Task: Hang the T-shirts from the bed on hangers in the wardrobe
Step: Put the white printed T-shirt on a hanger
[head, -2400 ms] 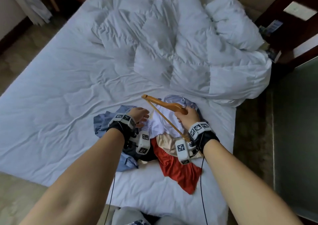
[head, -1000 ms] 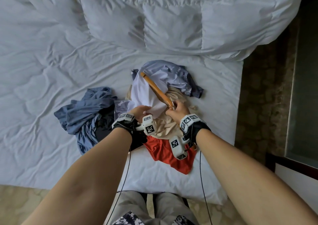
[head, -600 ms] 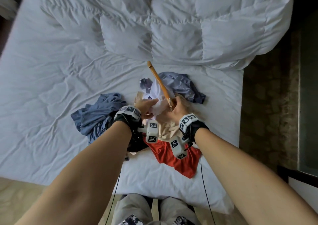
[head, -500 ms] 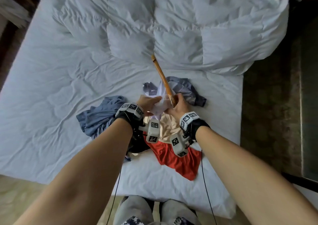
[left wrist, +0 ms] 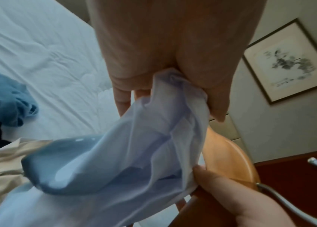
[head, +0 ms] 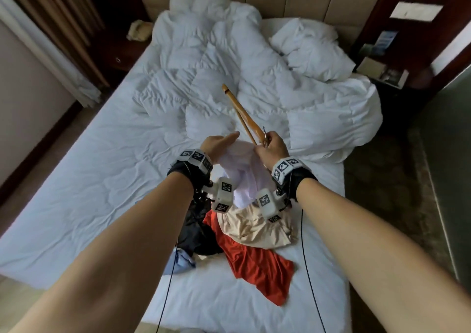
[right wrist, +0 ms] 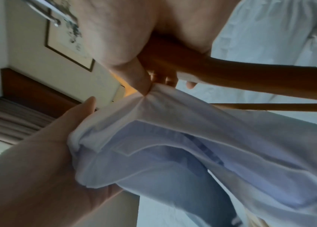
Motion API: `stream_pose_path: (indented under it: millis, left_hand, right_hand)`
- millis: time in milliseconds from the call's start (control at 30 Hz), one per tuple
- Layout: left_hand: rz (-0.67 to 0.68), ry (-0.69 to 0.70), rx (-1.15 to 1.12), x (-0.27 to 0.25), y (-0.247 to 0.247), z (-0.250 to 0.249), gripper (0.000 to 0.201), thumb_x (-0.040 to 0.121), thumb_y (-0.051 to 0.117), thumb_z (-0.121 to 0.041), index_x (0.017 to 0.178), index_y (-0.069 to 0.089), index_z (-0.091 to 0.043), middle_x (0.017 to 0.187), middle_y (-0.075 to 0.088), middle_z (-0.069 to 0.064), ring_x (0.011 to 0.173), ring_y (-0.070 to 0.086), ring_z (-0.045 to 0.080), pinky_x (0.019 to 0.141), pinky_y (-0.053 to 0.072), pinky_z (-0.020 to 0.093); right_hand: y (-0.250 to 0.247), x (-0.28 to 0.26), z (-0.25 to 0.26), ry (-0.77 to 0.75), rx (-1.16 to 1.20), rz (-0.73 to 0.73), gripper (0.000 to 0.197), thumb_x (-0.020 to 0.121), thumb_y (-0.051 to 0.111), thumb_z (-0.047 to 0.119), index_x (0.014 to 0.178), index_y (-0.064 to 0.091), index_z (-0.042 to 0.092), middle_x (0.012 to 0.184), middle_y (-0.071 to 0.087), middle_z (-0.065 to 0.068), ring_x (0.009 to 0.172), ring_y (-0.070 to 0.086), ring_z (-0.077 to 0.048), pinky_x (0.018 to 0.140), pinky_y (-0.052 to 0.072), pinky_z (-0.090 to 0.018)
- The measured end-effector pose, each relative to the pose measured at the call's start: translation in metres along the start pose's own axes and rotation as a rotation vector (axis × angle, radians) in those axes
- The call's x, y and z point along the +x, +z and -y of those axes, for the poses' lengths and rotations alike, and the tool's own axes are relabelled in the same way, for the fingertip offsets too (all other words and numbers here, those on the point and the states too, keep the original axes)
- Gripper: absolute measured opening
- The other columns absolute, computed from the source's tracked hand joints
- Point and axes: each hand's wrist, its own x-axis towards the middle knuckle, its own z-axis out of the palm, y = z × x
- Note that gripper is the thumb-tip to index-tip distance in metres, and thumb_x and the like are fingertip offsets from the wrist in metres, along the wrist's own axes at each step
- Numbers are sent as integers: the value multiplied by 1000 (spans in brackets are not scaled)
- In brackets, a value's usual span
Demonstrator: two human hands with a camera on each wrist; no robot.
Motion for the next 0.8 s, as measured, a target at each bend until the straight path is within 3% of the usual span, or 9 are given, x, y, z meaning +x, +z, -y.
stream_pose_path:
  millis: [100,167,233,333,400,533,600,700,800]
  left_hand:
    - [3,71,42,-38,-8,-38,89,54,85,-66,113,64,-4,111,69,11,98,66,27,92,55,46]
    - [26,116,67,-51,-15,-55,65,74,85,-41,119,51,-9,113,60,1,102,60,20,91,53,37]
    - [21,181,135,-53,-26,-69,59,80,82,-27,126,49,-12,107,55,2,100,58,21,82,53,35]
    - [-48,283,242,-55,-40,-89,56,76,85,-28,122,57,-13,110,60,9,104,61,28,93,53,42]
    - [-61,334,294,-59,-48,-102,53,77,84,-24,122,60,-11,114,62,11,108,61,28,96,51,40]
    - [51,458,364,-78,-64,-121,51,82,79,-22,128,58,-14,125,59,8,117,57,25,96,47,33]
    - [94,493,444,-85,-72,-127,61,80,81,-31,134,54,-21,130,53,2,121,52,22,100,42,34]
    - [65,563,540,-93,-82,-130,82,69,84,-50,138,47,-30,138,45,5,125,46,24,106,41,43]
    - [18,635,443,-101,-87,-132,84,66,86,-50,133,43,-23,120,47,3,107,49,18,91,48,34]
  right_hand:
    - [-17,-7,35,-57,4,-38,18,85,63,14,102,58,14,92,63,-3,91,62,-30,79,49,-34]
    - [-29,-13,58,-92,17,-61,14,85,62,13,97,56,14,88,62,-4,89,63,-32,83,51,-39]
    - [-40,-20,78,-107,35,-73,12,85,58,8,94,53,14,85,60,-3,87,61,-31,81,50,-38]
    - [-55,-30,105,-117,83,-102,11,85,59,6,91,55,14,83,60,-2,83,60,-27,66,45,-29]
    - [-61,-35,123,-140,97,-130,10,83,59,5,89,56,13,80,60,-3,79,59,-26,58,40,-26]
    - [-71,-47,156,-170,132,-160,10,86,57,3,92,57,11,75,57,0,77,57,-23,59,42,-27]
    - [-73,-54,171,-187,143,-169,11,88,59,4,94,57,13,76,57,2,77,56,-20,60,41,-25]
    - [-69,-62,190,-198,142,-183,11,89,60,7,99,58,11,75,56,2,74,55,-18,56,37,-23]
    - [-62,-71,204,-200,103,-200,8,89,59,10,98,58,11,72,54,2,68,53,-16,54,35,-25]
